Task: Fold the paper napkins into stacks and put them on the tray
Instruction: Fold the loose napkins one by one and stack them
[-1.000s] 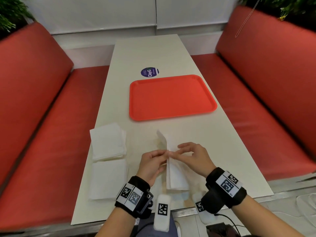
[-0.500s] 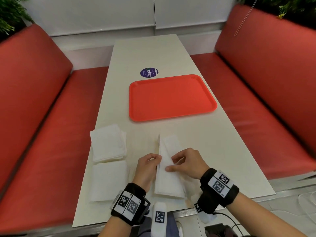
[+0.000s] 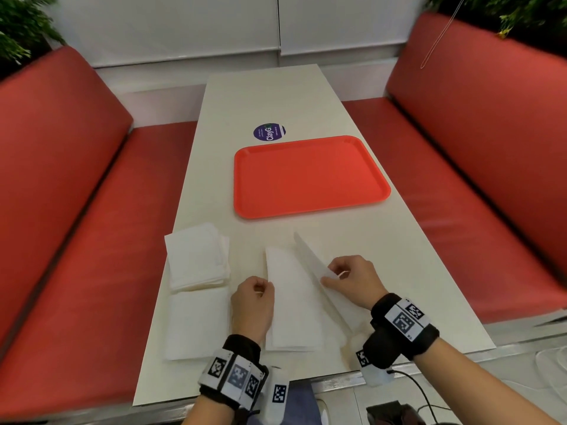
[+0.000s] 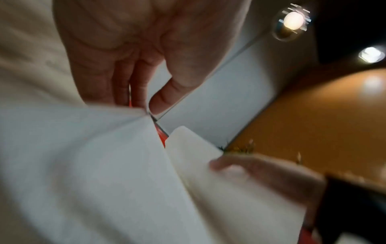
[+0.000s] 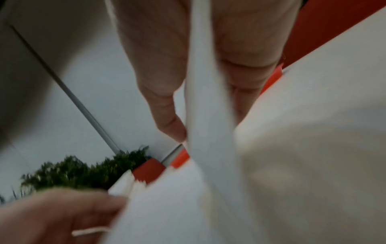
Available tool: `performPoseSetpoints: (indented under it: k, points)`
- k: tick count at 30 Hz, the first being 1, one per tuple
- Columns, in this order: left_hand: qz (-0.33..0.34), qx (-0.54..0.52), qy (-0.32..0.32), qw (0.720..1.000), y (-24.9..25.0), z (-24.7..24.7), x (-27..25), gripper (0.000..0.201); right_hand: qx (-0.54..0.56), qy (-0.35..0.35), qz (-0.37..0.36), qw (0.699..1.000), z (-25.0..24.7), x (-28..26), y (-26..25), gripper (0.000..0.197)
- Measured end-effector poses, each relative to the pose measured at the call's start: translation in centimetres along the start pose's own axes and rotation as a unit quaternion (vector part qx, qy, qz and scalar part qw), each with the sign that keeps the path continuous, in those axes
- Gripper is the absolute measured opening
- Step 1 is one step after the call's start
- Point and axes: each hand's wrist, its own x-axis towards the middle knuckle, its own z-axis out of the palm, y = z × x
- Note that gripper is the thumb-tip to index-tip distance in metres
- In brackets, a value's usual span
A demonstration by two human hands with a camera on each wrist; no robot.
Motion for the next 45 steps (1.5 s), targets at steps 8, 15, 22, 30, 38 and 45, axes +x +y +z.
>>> performPoseSetpoints:
  k: [8,15,22,30,38,45]
  points:
    - [0.103,-0.043,-0.106,0.988,3.6,0.4,-1.9,0.058,0.318,-0.057,-0.035,0.946,-4.6,-2.8,-4.7,0.02]
    - [0.027,-0.296,-0.172,0.939,5.4,0.0,-1.8,0.024,0.344,-0.092,-0.027,0.934,-4.0,-3.5,-4.0,0.026]
    - [0.122,-0.237,-0.154,0.951,5.1,-1.5,-1.3,0.011,0.316,-0.064,-0.04,0.946,-3.8,-2.9,-3.4,0.026]
    - [0.169,-0.282,-0.161,0.93,4.8,-3.2,-1.0,0.012,0.37,-0.058,-0.087,0.923,-2.8,-2.2,-3.9,0.02]
    - [0.194,-0.252,-0.143,0.937,5.6,-4.1,-1.8,0.029,0.358,-0.118,-0.094,0.921,-3.1,-2.5,-5.4,0.025]
    - [0.259,-0.124,-0.095,0.953,5.3,-3.7,-2.4,0.045,0.317,-0.105,-0.139,0.932,-2.4,-2.0,-5.8,0.018]
